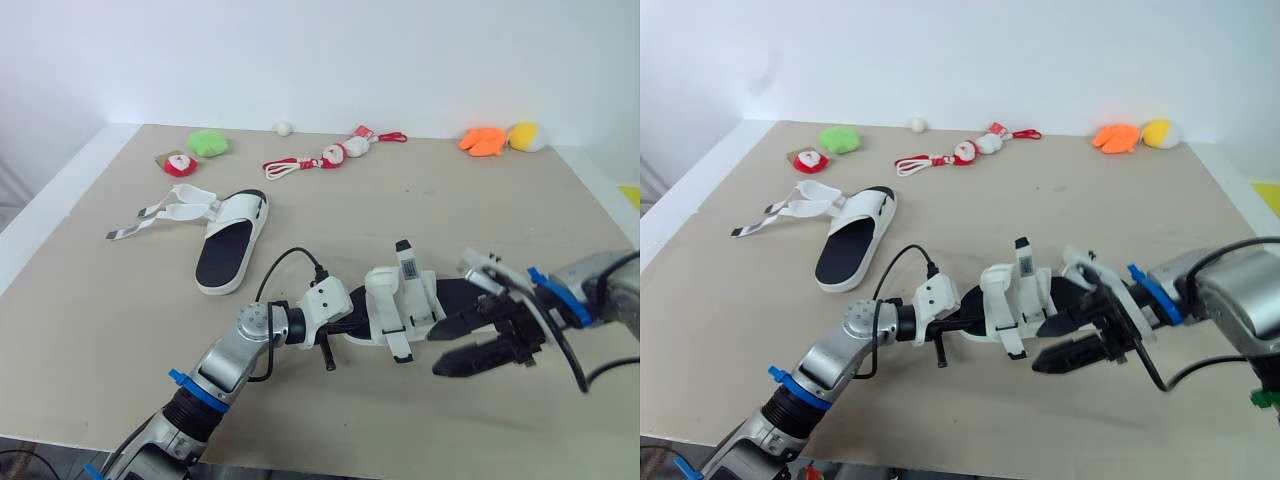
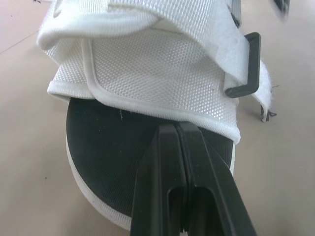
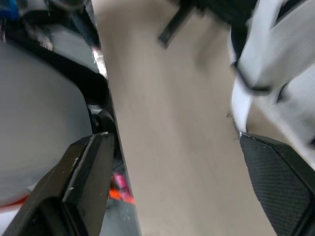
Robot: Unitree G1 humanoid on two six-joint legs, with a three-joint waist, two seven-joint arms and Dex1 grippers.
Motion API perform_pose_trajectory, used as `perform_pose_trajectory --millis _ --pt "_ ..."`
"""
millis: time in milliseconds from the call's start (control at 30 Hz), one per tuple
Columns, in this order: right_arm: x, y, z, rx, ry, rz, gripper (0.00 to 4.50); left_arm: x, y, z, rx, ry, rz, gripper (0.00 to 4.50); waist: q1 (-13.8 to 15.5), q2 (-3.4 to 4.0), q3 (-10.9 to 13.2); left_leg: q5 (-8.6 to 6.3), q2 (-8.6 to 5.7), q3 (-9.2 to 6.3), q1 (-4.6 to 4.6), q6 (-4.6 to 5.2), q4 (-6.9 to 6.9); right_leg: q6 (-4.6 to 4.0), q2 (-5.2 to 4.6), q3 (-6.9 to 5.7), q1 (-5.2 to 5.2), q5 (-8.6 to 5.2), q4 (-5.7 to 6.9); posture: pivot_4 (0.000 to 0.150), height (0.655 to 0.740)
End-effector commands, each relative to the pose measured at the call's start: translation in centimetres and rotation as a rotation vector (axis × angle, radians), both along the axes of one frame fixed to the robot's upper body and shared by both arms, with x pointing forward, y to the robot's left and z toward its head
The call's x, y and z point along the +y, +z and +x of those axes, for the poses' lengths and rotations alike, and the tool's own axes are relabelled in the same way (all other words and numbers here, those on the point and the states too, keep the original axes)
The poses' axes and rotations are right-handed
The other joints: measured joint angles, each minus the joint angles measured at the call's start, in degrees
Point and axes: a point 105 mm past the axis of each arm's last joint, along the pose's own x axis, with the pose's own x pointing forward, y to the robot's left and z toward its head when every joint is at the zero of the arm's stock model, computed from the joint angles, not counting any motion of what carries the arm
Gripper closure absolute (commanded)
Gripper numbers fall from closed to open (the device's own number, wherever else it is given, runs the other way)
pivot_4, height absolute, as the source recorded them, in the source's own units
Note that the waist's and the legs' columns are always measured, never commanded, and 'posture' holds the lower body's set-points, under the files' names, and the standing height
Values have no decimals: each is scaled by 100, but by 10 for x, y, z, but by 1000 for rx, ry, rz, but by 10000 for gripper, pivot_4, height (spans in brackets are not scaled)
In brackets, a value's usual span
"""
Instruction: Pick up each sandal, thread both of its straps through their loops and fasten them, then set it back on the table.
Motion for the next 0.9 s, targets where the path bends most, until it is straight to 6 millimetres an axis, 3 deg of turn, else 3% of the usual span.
perform_pose_trajectory --millis 33,200,300,400,533,567,733,900 --pt "4 -7 12 -109 -38 -29 448 8 -44 -8 128 14 131 45000 -3 9 -3 0 -2 4 1 0 1 3 -1 5 -1 5 0 1500 7400" --pt "18 -17 22 -124 -98 1 448 9 -44 -7 128 15 136 45000 -9 1 -2 1 2 -2 4 2 3 5 5 3 2 7 0 1500 7400" --pt "27 -17 23 -118 -105 33 8037 10 -44 -7 127 18 137 45000 -9 0 -1 1 4 -1 4 2 3 2 7 4 2 9 0 1500 7400" --pt "35 -16 19 -101 -96 59 21454 11 -44 -6 126 19 138 45000 -7 -1 -1 1 4 -2 4 2 3 0 8 4 4 10 0 1500 7400" --pt "34 -20 7 -59 -88 53 42994 11 -43 -5 124 20 138 45000 -4 -3 0 2 3 -5 3 2 3 2 9 3 6 10 0 1500 7400" --pt "33 -21 2 -44 -76 48 44650 11 -43 -5 124 20 138 45000 -1 -2 0 1 3 -7 2 2 3 4 9 3 6 9 1 1500 7400" --pt "32 -24 -20 15 -30 39 44650 10 -43 -5 128 21 134 45000 -1 -2 0 1 3 -7 2 2 2 6 9 3 9 6 0 1500 7400" --pt "24 -33 -21 -40 -24 -1 44650 9 -44 -6 131 17 132 45000 -1 -5 -1 1 4 -7 6 2 4 3 9 2 8 5 0 1500 7400"
